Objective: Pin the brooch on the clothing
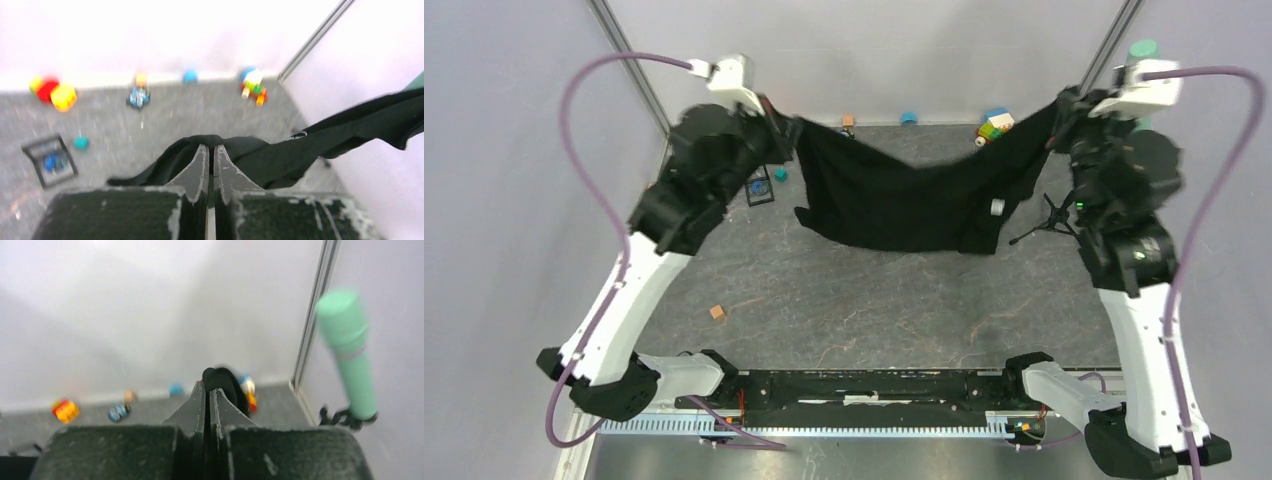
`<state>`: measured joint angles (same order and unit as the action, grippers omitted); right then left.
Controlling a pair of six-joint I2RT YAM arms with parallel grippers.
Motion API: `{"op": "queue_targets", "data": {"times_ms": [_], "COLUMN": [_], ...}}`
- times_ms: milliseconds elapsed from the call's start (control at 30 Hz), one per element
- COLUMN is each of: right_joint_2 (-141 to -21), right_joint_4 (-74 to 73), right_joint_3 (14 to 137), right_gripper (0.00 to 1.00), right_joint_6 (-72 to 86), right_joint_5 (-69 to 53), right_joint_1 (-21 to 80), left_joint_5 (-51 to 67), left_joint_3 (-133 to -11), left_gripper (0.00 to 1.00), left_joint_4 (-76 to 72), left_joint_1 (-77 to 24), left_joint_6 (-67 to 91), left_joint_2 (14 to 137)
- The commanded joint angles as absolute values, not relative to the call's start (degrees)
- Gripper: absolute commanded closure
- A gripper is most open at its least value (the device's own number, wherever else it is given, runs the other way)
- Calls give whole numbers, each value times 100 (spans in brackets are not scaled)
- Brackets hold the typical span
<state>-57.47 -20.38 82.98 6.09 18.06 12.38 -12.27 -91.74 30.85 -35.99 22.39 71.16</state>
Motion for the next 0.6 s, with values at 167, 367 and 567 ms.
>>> {"op": "queue_targets", "data": {"times_ms": [167,367,567], "right_joint_2": [-5236,-4357,-4115], "right_joint_4": [-1425,-972,-905], "right_joint_3": [10590,10598,10763], "right_gripper": [100,100,100], "right_joint_6": [78,181,231], "right_joint_5": [1567,1188,1162], "right_joint_1": [1246,1247,1248], "left_joint_5": [-1029,-597,-199], "left_joint_3": [-11890,-12459,-12840], "left_gripper": [98,98,98], "left_joint_4": [4192,4250,4248], "left_joint_1": [-3525,-3524,-3525], "left_joint_6": [1400,1649,1895], "left_joint_2": [6943,6521,6395]}}
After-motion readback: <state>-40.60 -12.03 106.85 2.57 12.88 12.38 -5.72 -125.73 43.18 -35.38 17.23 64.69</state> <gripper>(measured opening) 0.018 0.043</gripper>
